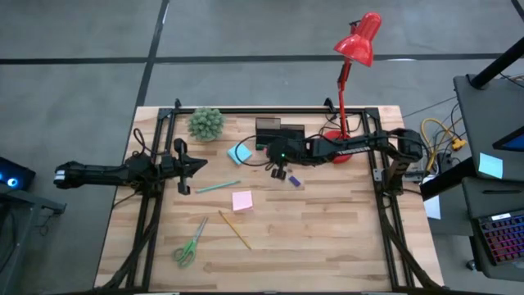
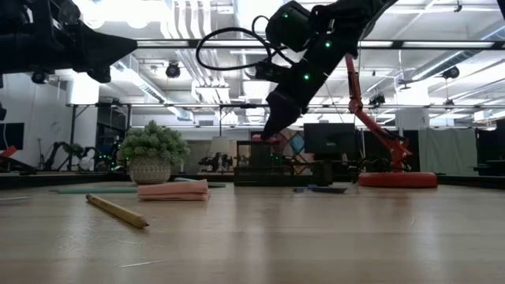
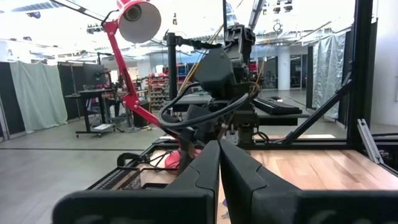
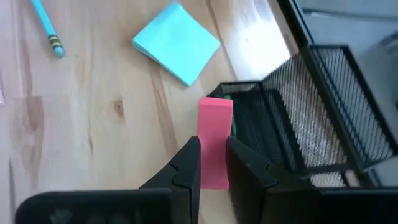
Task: Pick and place office supplies into organizer
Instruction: Put the pink eraser into the desk organizer
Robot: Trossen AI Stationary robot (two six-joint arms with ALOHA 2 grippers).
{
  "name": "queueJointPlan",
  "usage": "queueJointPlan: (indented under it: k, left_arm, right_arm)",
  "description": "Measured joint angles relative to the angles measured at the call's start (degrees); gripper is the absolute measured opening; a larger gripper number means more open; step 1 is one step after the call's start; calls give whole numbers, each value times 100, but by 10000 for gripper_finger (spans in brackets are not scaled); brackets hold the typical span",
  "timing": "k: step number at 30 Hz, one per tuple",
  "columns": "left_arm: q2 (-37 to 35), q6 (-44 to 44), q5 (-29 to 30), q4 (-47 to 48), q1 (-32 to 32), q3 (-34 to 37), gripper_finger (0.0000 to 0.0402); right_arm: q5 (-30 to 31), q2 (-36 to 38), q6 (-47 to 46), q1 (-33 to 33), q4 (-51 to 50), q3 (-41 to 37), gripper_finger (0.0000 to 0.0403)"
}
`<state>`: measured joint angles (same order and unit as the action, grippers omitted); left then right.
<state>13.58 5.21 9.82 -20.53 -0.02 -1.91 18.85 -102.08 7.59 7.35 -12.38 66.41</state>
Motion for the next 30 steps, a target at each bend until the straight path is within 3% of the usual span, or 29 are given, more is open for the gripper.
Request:
queueJointPlan:
  k: [5, 20, 30]
  left_arm:
    - [0, 0, 0, -1, 0, 0, 0]
    - [0, 0, 0, 1, 0, 0, 0]
    - [0, -2, 0, 0, -1, 0, 0]
  right_arm:
    - [-17, -24, 502, 87, 127, -4, 58]
    - [-834, -50, 1150, 611, 702, -109, 59]
    - [-855, -50, 1237, 814, 1207, -468, 59]
